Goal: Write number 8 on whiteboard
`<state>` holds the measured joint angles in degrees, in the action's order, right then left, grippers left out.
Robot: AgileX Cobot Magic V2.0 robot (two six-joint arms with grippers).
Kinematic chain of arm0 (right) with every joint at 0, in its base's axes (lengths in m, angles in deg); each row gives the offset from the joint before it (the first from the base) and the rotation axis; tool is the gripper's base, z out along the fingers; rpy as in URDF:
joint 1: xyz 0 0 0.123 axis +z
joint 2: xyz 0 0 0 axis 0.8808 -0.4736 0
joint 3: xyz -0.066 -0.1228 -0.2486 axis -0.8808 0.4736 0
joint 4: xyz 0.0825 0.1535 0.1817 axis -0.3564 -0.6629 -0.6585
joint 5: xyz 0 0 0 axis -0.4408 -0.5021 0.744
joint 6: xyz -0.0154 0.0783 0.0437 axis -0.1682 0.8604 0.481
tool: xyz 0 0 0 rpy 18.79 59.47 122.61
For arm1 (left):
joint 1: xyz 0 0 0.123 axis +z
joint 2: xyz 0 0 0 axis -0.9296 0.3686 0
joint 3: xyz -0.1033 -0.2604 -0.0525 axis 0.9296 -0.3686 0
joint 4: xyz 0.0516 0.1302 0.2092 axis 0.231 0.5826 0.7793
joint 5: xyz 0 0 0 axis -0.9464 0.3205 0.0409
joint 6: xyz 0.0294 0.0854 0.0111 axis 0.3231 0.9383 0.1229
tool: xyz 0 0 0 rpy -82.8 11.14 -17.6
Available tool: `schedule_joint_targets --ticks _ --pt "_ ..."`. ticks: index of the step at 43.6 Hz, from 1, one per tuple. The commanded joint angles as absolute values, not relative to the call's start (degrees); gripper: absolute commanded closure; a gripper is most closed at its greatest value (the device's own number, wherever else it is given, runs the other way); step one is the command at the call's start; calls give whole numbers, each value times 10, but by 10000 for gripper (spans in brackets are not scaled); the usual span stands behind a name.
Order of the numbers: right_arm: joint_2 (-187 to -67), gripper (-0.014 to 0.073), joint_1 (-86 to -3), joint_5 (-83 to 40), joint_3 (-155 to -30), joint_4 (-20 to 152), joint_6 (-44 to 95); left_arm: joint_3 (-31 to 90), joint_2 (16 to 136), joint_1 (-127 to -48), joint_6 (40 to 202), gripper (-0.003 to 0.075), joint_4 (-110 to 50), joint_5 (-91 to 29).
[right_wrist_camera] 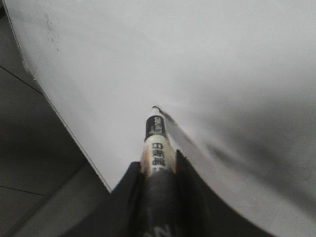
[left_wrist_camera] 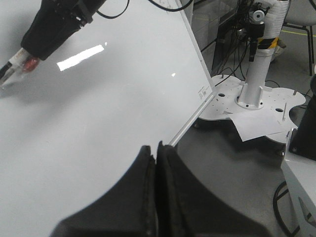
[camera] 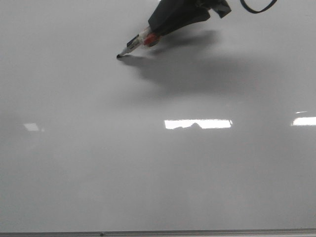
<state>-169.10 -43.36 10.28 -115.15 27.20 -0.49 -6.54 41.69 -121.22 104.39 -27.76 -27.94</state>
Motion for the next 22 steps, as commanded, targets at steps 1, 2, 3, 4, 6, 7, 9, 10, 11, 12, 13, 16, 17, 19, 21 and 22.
schedule_joint_targets --ticks 1,2,3,4,6,7,9,10,11,12,13,16,17,19,21,22 --pt "-1683 664 -418 91 -1176 244 -16 -50 418 -1214 1038 741 -288 -321" --pt "-1688 663 -415 91 -1176 249 -16 -50 418 -1214 1038 741 -288 -321" --pt "-1690 663 -412 91 -1176 253 -16 -50 418 -1214 1038 741 -288 -321" --pt "-1693 663 -408 90 -1176 259 -16 -50 418 -1214 1038 741 -288 -321" --pt "-1697 663 -406 91 -1176 272 -15 -50 418 -1214 1038 741 -288 -321" --pt "-1699 662 -406 91 -1175 279 -15 -50 418 -1214 1038 741 -288 -321" --pt "-1700 658 -406 91 -1173 287 -9 -50 418 -1214 1038 741 -288 -321" --pt "-1700 654 -406 91 -1171 296 -7 -50 418 -1214 1038 741 -288 -321" --pt "-1699 654 -408 93 -1170 308 -4 -50 418 -1214 1038 741 -288 -321" --pt "-1699 654 -409 96 -1169 314 -1 -50 418 -1214 1038 741 -288 -321" --pt "-1699 654 -410 98 -1169 327 2 -50 418 -1214 1038 741 -288 -321" --pt "-1697 654 -418 104 -1169 356 20 -50 418 -1214 1038 741 -288 -321" --pt "-1696 654 -421 106 -1168 360 22 -50 418 -1214 1038 741 -288 -321" --pt "-1690 654 -429 104 -1164 362 23 -50 418 -1214 1038 741 -288 -321" --pt "-1681 654 -438 103 -1155 362 23 -50 418 -1214 1038 741 -288 -321" --pt "-1677 654 -443 103 -1150 362 23 -50 418 -1214 1038 741 -288 -321"
